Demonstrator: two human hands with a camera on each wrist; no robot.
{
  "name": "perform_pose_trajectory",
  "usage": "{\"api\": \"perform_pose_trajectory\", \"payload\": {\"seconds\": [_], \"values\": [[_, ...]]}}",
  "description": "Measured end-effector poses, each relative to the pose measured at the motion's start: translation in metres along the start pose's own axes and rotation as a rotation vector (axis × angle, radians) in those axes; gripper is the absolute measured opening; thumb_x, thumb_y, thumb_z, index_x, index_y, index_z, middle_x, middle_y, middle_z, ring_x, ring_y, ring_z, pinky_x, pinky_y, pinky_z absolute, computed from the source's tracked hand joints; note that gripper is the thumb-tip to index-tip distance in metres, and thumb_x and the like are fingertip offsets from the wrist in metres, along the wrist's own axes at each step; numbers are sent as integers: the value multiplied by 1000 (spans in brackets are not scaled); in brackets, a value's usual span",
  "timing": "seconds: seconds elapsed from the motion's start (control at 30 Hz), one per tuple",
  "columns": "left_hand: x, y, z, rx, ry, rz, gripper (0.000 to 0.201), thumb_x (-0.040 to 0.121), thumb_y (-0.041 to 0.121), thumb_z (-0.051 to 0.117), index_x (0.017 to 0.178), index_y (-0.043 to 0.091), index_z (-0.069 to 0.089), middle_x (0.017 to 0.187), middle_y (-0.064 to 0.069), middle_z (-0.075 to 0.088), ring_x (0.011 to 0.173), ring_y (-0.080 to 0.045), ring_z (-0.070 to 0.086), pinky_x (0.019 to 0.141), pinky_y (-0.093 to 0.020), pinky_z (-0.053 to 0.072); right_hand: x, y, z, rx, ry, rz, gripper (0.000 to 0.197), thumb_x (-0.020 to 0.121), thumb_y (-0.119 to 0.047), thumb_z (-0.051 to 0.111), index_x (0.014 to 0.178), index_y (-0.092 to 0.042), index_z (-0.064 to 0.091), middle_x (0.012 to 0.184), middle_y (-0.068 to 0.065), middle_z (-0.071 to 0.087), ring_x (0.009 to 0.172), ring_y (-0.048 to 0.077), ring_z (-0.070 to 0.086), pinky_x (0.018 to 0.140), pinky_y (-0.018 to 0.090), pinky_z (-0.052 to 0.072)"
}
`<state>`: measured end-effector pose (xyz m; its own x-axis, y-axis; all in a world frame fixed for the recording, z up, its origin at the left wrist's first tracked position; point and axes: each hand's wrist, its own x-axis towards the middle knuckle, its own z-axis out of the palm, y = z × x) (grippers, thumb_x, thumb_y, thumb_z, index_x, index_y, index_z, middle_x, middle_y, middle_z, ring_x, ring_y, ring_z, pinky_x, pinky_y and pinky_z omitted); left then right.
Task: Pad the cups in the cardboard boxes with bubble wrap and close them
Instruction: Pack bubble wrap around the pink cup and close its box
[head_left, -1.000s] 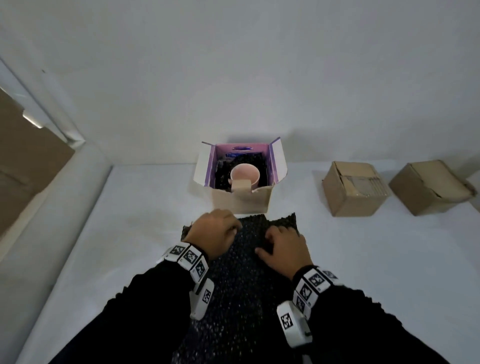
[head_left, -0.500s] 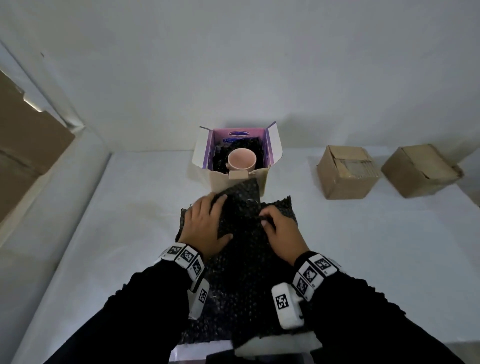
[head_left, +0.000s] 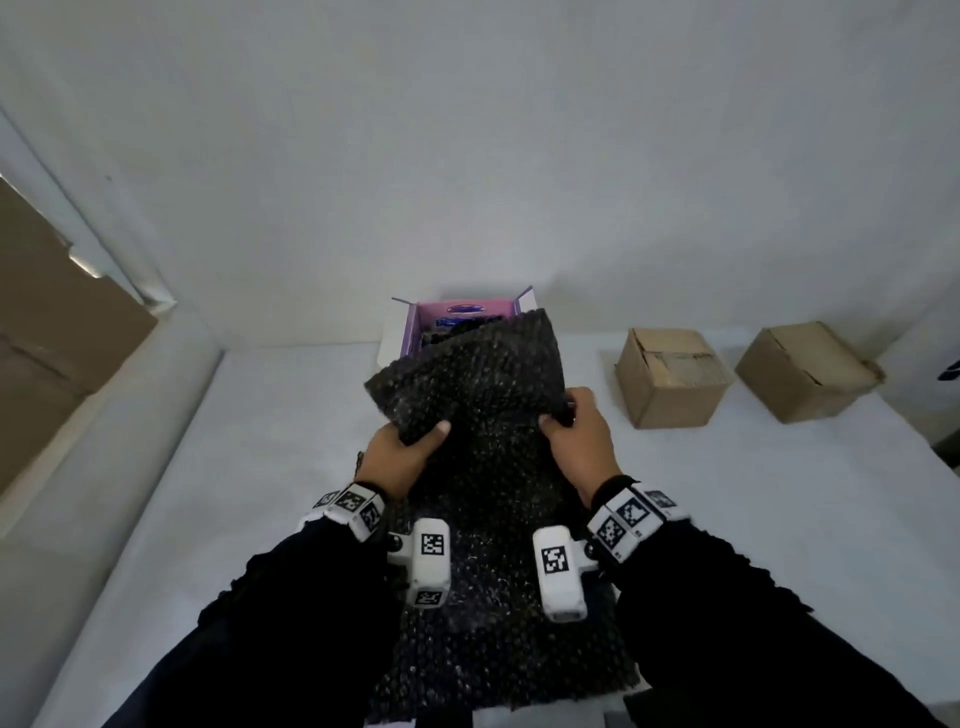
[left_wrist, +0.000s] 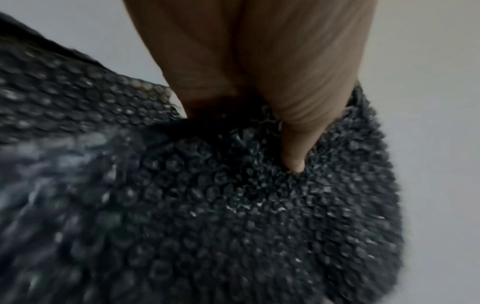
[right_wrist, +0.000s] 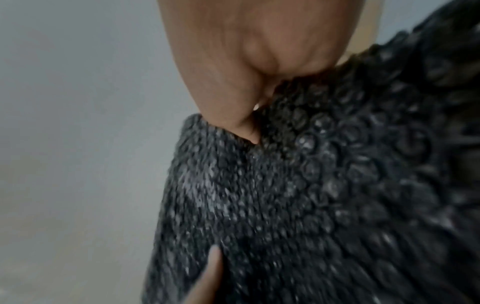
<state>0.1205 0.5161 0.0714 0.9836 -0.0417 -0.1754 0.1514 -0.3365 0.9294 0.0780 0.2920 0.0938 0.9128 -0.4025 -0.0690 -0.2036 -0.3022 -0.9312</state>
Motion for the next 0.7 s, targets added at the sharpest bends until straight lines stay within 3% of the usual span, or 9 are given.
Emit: {"api": "perform_pose_trajectory", "payload": {"seconds": [0.1,0.2,0.3,0.4,0.47,0.53,0.6,0.7], "values": [[-2,23,12,0,24,81,31,81,38,74,102,15,70,103,-2,72,98,-16,67,91,-33,51,0,-3,3,-160,195,-86,23,79,-10,64,97,-8,49,101,7,47,81,21,50,72,31,39],[-3,41,22,15,20,77,45,88,46,63,118,12,64,116,-6,66,109,-21,60,97,-31,44,0,-8,13,-105,19,-88,24,80,-35,63,95,-17,58,99,3,58,93,23,57,80,34,44],[-6,54,28,-204,-139,7,78,73,76,56,124,18,62,119,-3,67,111,-20,62,102,-39,45,-5,-14,22,101,-218,-95,40,76,-65,63,96,-30,67,98,-5,71,97,15,66,91,43,52],[-14,68,33,-683,-438,-148,92,72,83,45,130,13,57,128,-14,62,118,-28,58,103,-43,42,-7,-18,22,204,-310,-127,41,73,-56,75,94,-21,72,95,-2,74,92,14,70,87,39,56],[-17,75,34,-845,-512,-199,94,75,81,33,130,9,56,131,-18,58,121,-31,56,100,-42,45,-4,-17,19,220,-286,-130,34,73,-44,81,88,-14,73,90,0,74,87,16,71,83,35,57],[-15,76,34,-907,-511,-213,92,77,77,27,128,7,56,128,-19,60,117,-30,59,94,-39,51,0,-15,17,215,-251,-131,23,77,-31,80,84,-10,72,86,-2,72,85,16,69,82,30,55],[-13,74,34,-904,-444,-222,82,83,71,30,126,7,58,125,-18,62,112,-29,62,89,-37,53,5,-12,15,185,-228,-123,21,79,-27,79,82,-8,72,85,1,70,85,18,67,85,36,54],[-1,60,36,-577,-204,-76,47,90,48,57,121,13,56,120,-14,64,109,-26,64,91,-37,51,12,-11,14,287,-310,7,32,73,-38,77,89,-11,73,92,9,74,92,27,70,92,49,53]]}}
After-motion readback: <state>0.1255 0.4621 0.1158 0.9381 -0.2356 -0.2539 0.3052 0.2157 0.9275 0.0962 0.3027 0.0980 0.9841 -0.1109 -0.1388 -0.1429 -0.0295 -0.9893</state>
